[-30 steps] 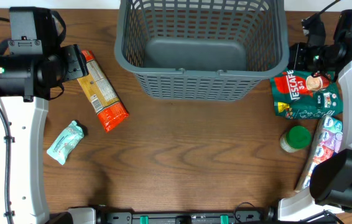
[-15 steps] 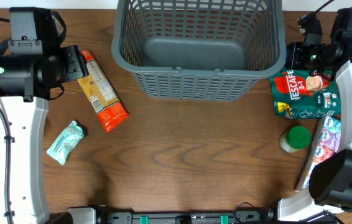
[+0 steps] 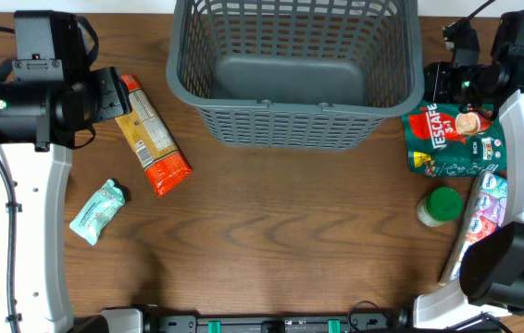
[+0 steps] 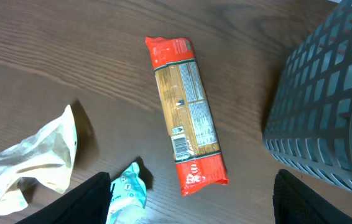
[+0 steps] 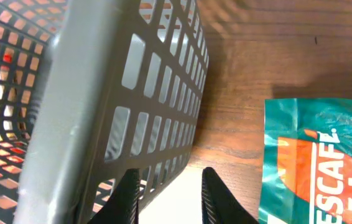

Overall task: Pack container
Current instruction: 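Move the right gripper over the green Nescafé pouch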

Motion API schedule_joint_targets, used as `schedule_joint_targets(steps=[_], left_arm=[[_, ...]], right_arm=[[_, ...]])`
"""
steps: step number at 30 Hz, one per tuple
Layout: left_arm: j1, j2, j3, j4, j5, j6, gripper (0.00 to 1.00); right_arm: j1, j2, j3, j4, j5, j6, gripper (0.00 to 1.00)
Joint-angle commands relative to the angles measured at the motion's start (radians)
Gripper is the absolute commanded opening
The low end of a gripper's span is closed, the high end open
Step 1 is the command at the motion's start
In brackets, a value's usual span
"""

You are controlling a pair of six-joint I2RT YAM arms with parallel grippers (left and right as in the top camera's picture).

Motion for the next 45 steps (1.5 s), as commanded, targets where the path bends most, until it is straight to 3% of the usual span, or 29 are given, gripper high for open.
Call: schedule_joint_targets(steps=[1,4,13,19,22,24,27,29,32,36,45], left_arm=[[0.006,-0.018,0.011,-0.003,-0.020,-0.013,0.69],[0.006,-0.018,0.011,-0.003,-0.020,-0.013,0.69],[0.006,-0.018,0.011,-0.004,-0.020,-0.013,0.69],[0.006,-0.018,0.011,-0.015,-0.020,-0.013,0.70],[0.006,-0.018,0.011,-0.024,-0.020,-0.013,0.70],[0.006,-0.018,0.011,-0.030,-0.020,-0.013,0.70],[0.006,-0.018,0.011,-0.037,-0.020,-0.013,0.70],[0.006,-0.018,0.011,-0.037,-0.020,-0.013,0.70],[0.006,-0.018,0.011,-0.037,-0.020,-0.013,0.70],[0.006,-0.018,0.011,-0.037,-0.019,-0.014,0.70],[0.006,-0.018,0.011,-0.037,-0.019,-0.016,0.70]], right_arm=[[0.011,0.000,0.000,0.001,0.064,0.059,0.26],[0.011,0.000,0.000,-0.011,0.229,0.172,0.48],[-0.032,-0.003,0.009,-0.148,0.632,0.393,0.99],[-0.112,-0.014,0.243,-0.381,0.621,0.290,0.99],[-0.156,-0.014,0.430,-0.527,0.614,0.136,0.99],[-0.192,-0.014,0.513,-0.596,0.499,-0.060,0.99],[-0.259,-0.010,0.531,-0.607,0.251,-0.283,0.99],[-0.299,0.013,0.515,-0.591,0.201,-0.377,0.99],[-0.343,0.085,0.500,-0.566,0.286,-0.387,0.99],[-0.381,0.210,0.500,-0.484,0.394,-0.296,0.99],[-0.377,0.488,0.500,-0.351,0.367,-0.368,0.99]])
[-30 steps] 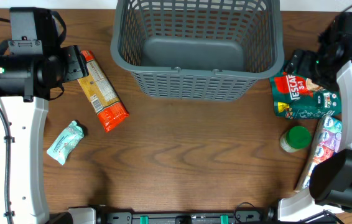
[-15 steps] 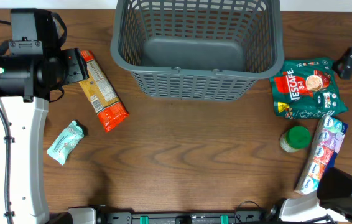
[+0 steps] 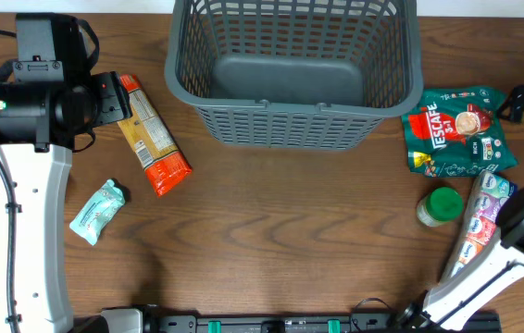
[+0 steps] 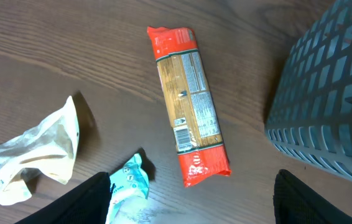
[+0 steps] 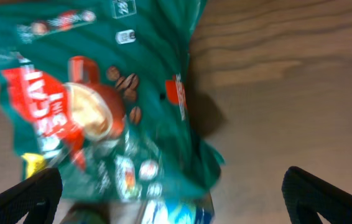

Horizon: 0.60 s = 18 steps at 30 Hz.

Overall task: Pack container
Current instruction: 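Move the right gripper over the green Nescafé pouch, then grasp the Nescafé pouch with the right gripper and lift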

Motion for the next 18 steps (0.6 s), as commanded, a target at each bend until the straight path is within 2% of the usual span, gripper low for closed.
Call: schedule_joint_targets(steps=[1,11,15,16,17,18], left_arm=[[0.005,-0.016,0.011,-0.002,-0.019,-0.022,0.69],[0.004,-0.016,0.011,0.013,-0.019,-0.040,0.69],[0.004,-0.016,0.011,0.024,-0.018,-0.040,0.70],[0.004,-0.016,0.011,0.027,-0.018,-0.040,0.70],[0.004,-0.016,0.011,0.029,-0.018,-0.041,0.69],[0.003,-0.016,0.011,0.032,-0.014,-0.041,0.69]], right_arm=[[0.011,0.079,-0.001,0.017,-0.038,-0.042,0.99],[0.035,0.255,-0.001,0.059,-0.080,-0.042,0.99],[0.056,0.336,-0.001,0.132,-0.165,-0.006,0.99],[0.062,0.358,-0.001,0.145,-0.185,0.008,0.95],[0.068,0.380,-0.001,0.151,-0.206,0.015,0.85],[0.075,0.402,-0.001,0.153,-0.221,0.016,0.65]])
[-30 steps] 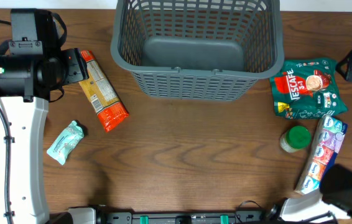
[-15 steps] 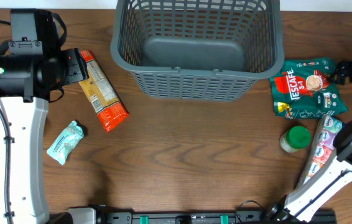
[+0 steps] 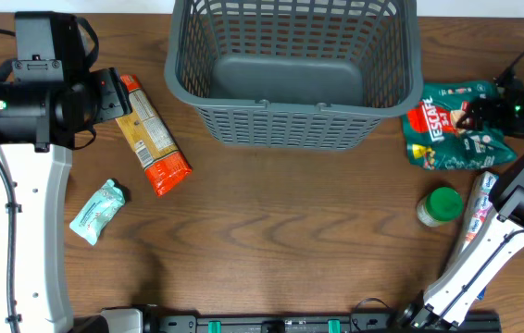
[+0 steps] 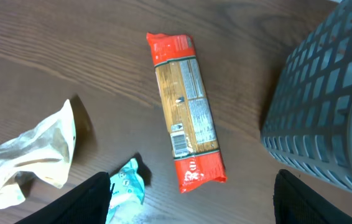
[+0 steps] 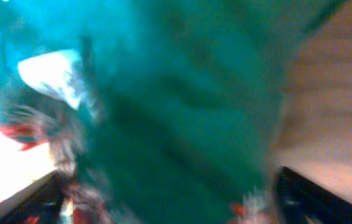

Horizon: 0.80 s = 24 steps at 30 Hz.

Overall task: Pack container
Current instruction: 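Grasp the Nescafé pouch with the right gripper and lift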

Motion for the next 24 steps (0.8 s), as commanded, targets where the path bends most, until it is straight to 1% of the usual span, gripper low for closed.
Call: schedule_joint_targets(steps=[1,3,4,8,13,17,24], left_arm=[[0.003,-0.016,0.011,0.008,-0.010,-0.018,0.69],[0.003,-0.016,0.011,0.013,-0.003,-0.017,0.69],[0.003,-0.016,0.011,0.015,-0.003,-0.017,0.69],[0.003,-0.016,0.011,0.016,-0.003,-0.017,0.70],[0.003,-0.016,0.011,0.016,-0.003,-0.017,0.70],[0.003,-0.016,0.011,0.016,-0.003,-0.017,0.70],[0.003,-0.016,0.011,0.015,-0.003,-0.016,0.70]], right_arm=[[0.047,0.129,-0.008,0.023,-0.041,0.035,0.44],[0.057,0.157,-0.008,0.023,-0.040,0.055,0.10],[0.061,0.167,-0.008,0.021,-0.037,0.063,0.01],[0.066,0.171,-0.007,0.019,-0.004,0.109,0.01],[0.066,0.112,-0.005,-0.006,0.028,0.159,0.01],[0.066,-0.001,-0.005,-0.013,0.074,0.234,0.01],[0.071,-0.283,-0.005,-0.036,0.087,0.368,0.01]])
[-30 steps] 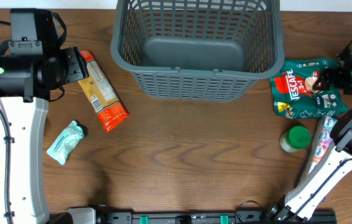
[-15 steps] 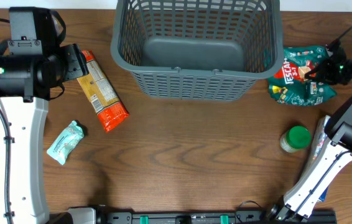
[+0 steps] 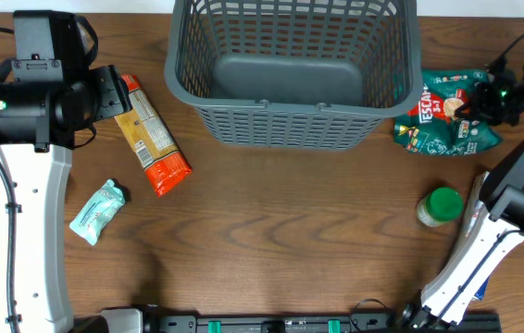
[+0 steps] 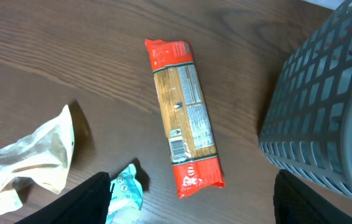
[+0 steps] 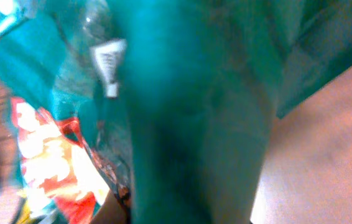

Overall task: Pack container
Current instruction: 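Grasp the Nescafé pouch with the right gripper and lift, then carry the pouch over the basket and release it inside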

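The grey mesh basket (image 3: 294, 74) stands at the back centre, with nothing inside. My right gripper (image 3: 495, 99) is shut on the right edge of the green Nescafé coffee bag (image 3: 442, 118), whose left corner meets the basket's right wall. The bag (image 5: 182, 106) fills the blurred right wrist view and hides the fingers. My left gripper (image 4: 196, 204) hangs open above the table left of the basket, its fingers (image 4: 98, 200) wide apart. Below it lie an orange-red pasta packet (image 4: 184, 115) and a small teal packet (image 4: 126, 190).
A green-lidded jar (image 3: 441, 205) stands at the front right, close to the right arm's base. A crumpled white bag (image 4: 30, 158) lies at the far left. The basket's wall (image 4: 316, 118) is to the right of the left gripper.
The right gripper and the coffee bag have shifted left and back, so the bag now reaches the basket's right wall. The left arm has hardly moved.
The right gripper was first beside the basket's right wall, above the coffee bag. Then it stood wide open at the far right of the bag. Then it was on the bag's right edge, and now the bag has moved with it toward the basket.
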Motion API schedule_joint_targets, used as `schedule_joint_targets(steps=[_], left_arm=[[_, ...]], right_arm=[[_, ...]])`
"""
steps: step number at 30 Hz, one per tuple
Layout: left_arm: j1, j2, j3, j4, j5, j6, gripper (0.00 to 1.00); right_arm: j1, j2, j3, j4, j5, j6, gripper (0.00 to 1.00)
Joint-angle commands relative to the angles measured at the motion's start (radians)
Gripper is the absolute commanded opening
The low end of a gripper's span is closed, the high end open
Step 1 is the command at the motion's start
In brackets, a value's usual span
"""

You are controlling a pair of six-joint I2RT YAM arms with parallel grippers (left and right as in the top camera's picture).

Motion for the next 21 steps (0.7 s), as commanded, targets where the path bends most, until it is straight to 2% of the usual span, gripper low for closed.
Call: schedule_joint_targets(steps=[1,11,14,21], left_arm=[[0.003,-0.016,0.011,-0.001,-0.005,-0.016,0.70],[0.003,-0.016,0.011,-0.005,-0.005,-0.016,0.70],[0.003,-0.016,0.011,-0.020,-0.005,-0.016,0.70],[0.003,-0.016,0.011,-0.049,-0.005,-0.016,0.69]], right_arm=[[-0.001,-0.221,0.014,0.000,0.061,0.114,0.01],[0.087,-0.591,0.014,0.037,0.137,0.162,0.01],[0.170,-0.711,0.014,0.103,0.217,0.198,0.01],[0.355,-0.826,0.014,0.240,0.421,0.210,0.01]])
